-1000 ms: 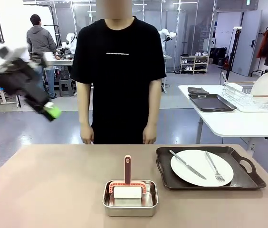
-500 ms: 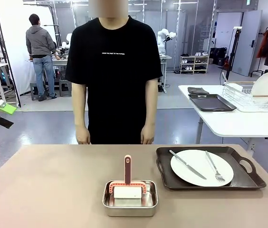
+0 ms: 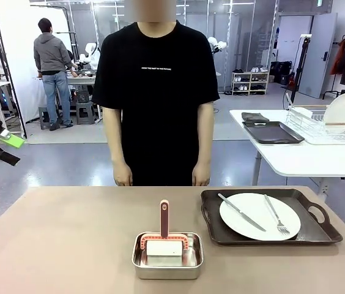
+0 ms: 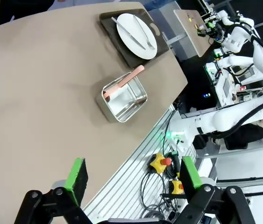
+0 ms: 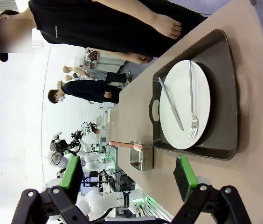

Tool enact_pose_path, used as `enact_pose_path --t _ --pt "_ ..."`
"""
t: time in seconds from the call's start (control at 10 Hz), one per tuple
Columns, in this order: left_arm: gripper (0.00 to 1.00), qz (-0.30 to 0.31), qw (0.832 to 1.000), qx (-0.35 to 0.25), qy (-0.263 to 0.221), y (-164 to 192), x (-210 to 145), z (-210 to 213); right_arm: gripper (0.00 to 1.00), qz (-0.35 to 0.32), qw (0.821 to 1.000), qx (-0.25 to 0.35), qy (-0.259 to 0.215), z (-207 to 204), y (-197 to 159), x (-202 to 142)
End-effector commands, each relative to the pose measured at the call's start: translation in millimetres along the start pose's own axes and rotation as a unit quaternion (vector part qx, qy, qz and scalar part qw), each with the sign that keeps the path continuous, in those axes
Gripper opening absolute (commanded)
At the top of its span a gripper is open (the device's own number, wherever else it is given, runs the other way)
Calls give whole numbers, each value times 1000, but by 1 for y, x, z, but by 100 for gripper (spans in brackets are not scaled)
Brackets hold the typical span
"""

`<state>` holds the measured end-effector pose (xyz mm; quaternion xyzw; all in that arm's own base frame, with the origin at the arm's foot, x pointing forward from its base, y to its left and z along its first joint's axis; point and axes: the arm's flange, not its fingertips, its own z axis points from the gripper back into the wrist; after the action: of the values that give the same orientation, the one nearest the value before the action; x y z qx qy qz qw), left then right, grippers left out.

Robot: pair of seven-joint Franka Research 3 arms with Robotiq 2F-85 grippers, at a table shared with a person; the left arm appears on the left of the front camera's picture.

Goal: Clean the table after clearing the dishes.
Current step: When the right (or left) Handle tray is removed, use the right hand (or left hand) to clean the right (or left) side of the table with the Lint Roller.

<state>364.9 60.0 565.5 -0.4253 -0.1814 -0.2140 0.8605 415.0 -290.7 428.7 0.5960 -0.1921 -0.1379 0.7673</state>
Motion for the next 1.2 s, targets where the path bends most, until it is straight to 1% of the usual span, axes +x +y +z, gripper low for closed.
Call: enact_pose_path --t 0.0,0.1,0.3,0.4,0.5,0.7,0.8,0.9,1.1 --pt "100 47 996 -79 6 19 18 12 100 3 1000 1 -1 0 4 -1" --pt "100 78 988 -131 -10 46 22 44 100 3 1000 1 -1 0 4 -1" --pt "100 121 977 -174 -31 82 3 90 100 3 1000 1 -1 0 4 -1" --pt "100 131 972 -191 -45 98 -6 112 100 3 1000 1 -1 0 4 -1" --pt "100 155 961 -221 -53 114 -16 134 100 3 1000 1 -1 0 4 -1" --pt "100 179 955 -222 -76 142 -34 163 100 3 1000 1 -1 0 4 -1" --pt "100 205 947 -239 -70 156 -41 171 100 3 1000 1 -1 0 4 -1" --pt "100 236 938 -241 -76 173 -47 175 100 3 1000 1 -1 0 4 -1" --pt "100 265 932 -225 -106 197 -52 177 100 3 1000 1 -1 0 4 -1"
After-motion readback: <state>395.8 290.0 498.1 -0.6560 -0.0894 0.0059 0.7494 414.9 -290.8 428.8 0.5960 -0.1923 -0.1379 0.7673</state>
